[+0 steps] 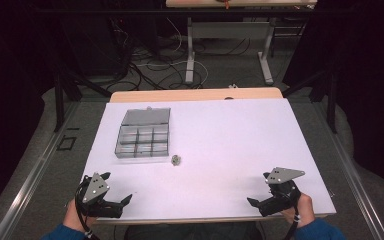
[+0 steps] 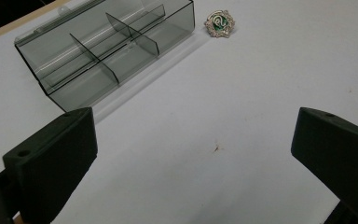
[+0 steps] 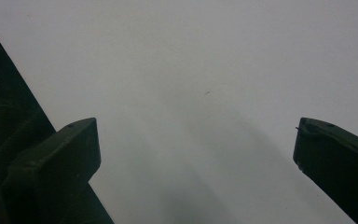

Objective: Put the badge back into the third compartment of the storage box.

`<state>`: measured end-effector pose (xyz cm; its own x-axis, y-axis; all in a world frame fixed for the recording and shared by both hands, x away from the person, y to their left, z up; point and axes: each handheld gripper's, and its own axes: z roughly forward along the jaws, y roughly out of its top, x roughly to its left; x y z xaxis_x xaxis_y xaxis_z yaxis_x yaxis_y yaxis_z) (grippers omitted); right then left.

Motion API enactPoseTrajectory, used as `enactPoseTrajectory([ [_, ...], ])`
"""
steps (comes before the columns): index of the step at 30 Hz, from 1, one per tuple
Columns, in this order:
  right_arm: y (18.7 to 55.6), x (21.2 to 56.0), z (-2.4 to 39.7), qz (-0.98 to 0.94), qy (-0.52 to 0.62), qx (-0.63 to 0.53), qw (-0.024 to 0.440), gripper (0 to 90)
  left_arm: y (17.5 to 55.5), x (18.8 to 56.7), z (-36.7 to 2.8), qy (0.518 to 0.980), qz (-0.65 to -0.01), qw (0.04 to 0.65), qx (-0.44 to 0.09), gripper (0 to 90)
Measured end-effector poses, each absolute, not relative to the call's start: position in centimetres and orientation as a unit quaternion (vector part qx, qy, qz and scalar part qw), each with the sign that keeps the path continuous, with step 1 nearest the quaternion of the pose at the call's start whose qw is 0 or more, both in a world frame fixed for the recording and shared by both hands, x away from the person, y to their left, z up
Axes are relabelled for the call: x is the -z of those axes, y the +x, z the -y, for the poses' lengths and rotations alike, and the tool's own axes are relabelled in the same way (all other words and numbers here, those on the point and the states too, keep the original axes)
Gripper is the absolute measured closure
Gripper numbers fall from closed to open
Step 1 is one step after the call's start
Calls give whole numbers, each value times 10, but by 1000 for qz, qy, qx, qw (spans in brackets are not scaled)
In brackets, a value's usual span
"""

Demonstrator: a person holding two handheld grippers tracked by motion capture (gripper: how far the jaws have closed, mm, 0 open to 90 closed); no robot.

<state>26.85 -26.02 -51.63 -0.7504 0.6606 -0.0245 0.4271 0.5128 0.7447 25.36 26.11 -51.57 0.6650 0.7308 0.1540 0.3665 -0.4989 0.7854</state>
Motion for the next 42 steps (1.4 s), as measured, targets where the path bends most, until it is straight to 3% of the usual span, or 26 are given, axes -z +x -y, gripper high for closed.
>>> enactPoseTrajectory([
  [42,305,513,206,-866,305,-378,121,0,254,517,-260,833,-329,378,-234,3],
])
